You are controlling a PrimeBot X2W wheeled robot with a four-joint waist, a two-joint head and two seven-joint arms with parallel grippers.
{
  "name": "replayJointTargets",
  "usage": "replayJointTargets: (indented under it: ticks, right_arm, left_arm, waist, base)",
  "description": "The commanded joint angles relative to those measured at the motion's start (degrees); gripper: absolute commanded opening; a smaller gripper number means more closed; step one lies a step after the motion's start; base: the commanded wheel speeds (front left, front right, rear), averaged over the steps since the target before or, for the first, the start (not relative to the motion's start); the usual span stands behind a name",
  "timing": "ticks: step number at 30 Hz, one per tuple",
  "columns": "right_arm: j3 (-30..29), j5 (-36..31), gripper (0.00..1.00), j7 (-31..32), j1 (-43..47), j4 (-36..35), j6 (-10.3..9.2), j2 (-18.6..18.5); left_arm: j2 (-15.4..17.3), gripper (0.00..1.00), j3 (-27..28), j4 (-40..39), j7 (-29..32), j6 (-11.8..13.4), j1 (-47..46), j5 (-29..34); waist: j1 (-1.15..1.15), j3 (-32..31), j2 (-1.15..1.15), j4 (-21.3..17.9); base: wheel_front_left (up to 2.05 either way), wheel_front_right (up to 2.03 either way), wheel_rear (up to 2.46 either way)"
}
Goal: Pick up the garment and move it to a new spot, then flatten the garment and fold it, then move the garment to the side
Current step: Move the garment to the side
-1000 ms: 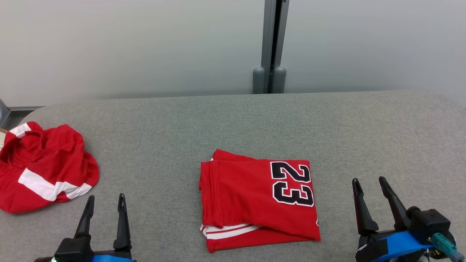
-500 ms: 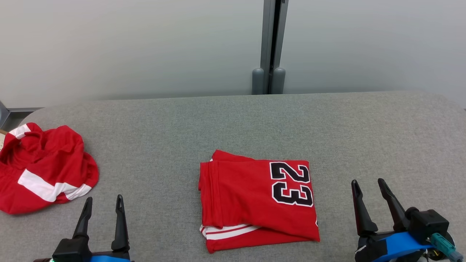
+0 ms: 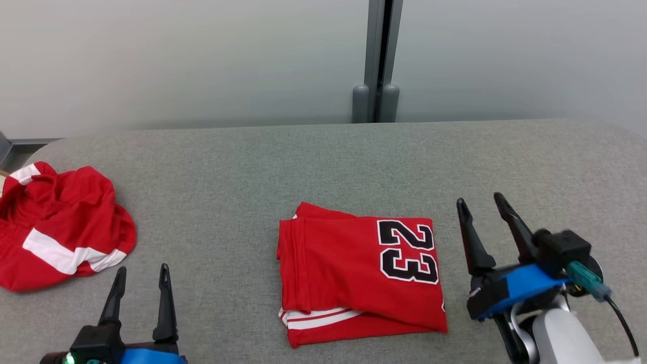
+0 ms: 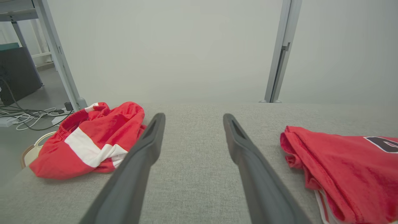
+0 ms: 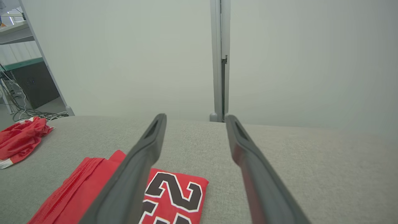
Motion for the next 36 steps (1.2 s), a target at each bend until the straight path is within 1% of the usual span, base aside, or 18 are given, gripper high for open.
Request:
replayJointTargets:
  ticks: [1,6,9,14,19,29,35,36]
  right_arm:
    - [0.3,-0.4,1.0,0.4,-1.0,0.5,0.01,0.0]
    - [1.7,-0.8,1.0,3.9,-5.1,6.4,0.01,0.0]
    - [2.0,0.0,1.0,4.7,-6.7,10.6,0.01,-0.1]
    - [2.1,1.1,1.0,4.4,-7.8,17.0,0.01,-0.1]
    - [2.9,3.8,1.0,3.8,-7.8,22.4,0.01,-0.1]
    - [6.0,6.6,1.0,2.6,-8.3,30.3,0.01,0.0]
    - [10.0,9.4,1.0,2.7,-8.7,33.8,0.02,0.2]
    - [10.5,9.8,0.98,2.6,-8.9,34.2,0.02,0.2]
  left_arm:
    - [0.5,1.0,0.2,0.1,-0.2,-0.2,-1.3,-0.3]
    - [0.5,1.0,0.1,0.4,-0.2,-0.3,-2.5,-0.5]
    - [0.3,1.0,-0.1,0.4,-0.2,-0.2,-2.9,-0.8]
    - [0.2,1.0,-0.1,0.4,-0.2,-0.3,-3.8,-0.9]
    - [0.1,1.0,0.0,0.5,-0.2,-0.4,-4.4,-1.0]
    - [-0.1,1.0,-0.3,1.1,-0.2,-0.6,-5.5,-0.8]
    - [-0.3,1.0,-0.6,1.5,-0.2,-0.6,-5.8,-0.8]
    - [-0.3,1.0,-0.6,1.6,-0.2,-0.6,-5.8,-0.8]
  waist:
    - [0.0,0.4,0.0,0.3]
    - [0.0,1.9,0.0,1.4]
    - [0.0,2.8,0.0,2.0]
    - [0.0,4.3,0.0,2.6]
    - [0.0,5.3,0.0,2.9]
    - [0.0,6.2,0.0,3.2]
    - [0.0,6.4,0.0,3.6]
    - [0.0,6.4,0.0,3.6]
  base:
    - [0.0,0.0,0.0]
    - [0.0,0.0,0.0]
    - [0.0,0.0,0.0]
    - [0.0,0.0,0.0]
    - [0.0,0.0,0.0]
    - [0.0,0.0,0.0]
    - [0.0,0.0,0.0]
    - [0.0,0.0,0.0]
